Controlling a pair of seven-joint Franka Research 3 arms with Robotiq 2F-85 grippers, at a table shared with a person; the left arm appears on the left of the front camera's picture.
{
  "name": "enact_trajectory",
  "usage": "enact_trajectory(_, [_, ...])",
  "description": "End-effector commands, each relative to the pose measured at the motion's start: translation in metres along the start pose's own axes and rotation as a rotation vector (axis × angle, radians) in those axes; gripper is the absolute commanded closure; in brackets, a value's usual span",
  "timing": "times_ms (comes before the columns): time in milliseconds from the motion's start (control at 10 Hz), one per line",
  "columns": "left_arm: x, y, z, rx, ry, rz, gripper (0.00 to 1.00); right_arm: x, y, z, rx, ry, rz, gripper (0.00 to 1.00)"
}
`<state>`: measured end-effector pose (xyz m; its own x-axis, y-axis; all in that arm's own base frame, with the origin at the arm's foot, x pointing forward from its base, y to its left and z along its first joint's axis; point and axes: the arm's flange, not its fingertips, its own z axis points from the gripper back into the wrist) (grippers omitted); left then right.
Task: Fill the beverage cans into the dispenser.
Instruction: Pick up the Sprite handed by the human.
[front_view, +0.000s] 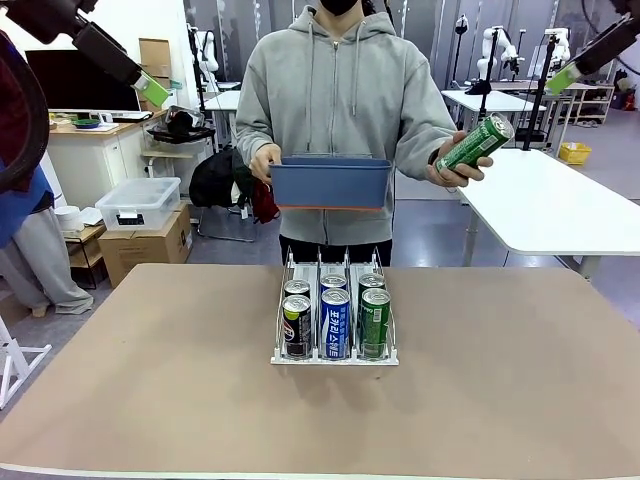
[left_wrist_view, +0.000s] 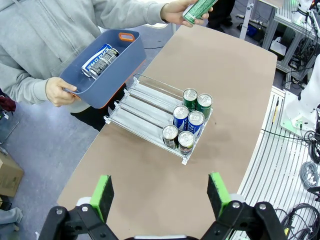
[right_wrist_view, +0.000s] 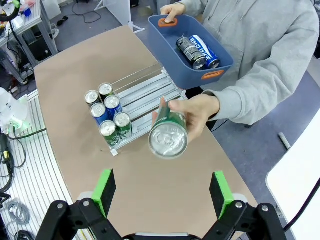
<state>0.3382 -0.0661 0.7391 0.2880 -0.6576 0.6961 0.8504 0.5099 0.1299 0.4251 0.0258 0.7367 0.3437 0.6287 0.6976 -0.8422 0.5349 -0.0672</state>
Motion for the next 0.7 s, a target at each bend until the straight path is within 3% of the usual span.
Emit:
enact_trajectory(0, [-0.002,0.000,0.000,-0.009,0.002,0.002,0.00,0.010,0.001,-0.015,-0.016,-0.027,-0.018,0.00])
enact_trajectory(400, [-0.002,0.000,0.000,-0.009,0.002,0.002,0.00,0.017,-0.002,-0.050,-0.034,0.016,-0.067,0.00])
enact_trajectory(600, [-0.002,0.000,0.000,-0.009,0.002,0.002,0.00,0.017,-0.001,-0.065,0.029,0.005,-0.071,0.00])
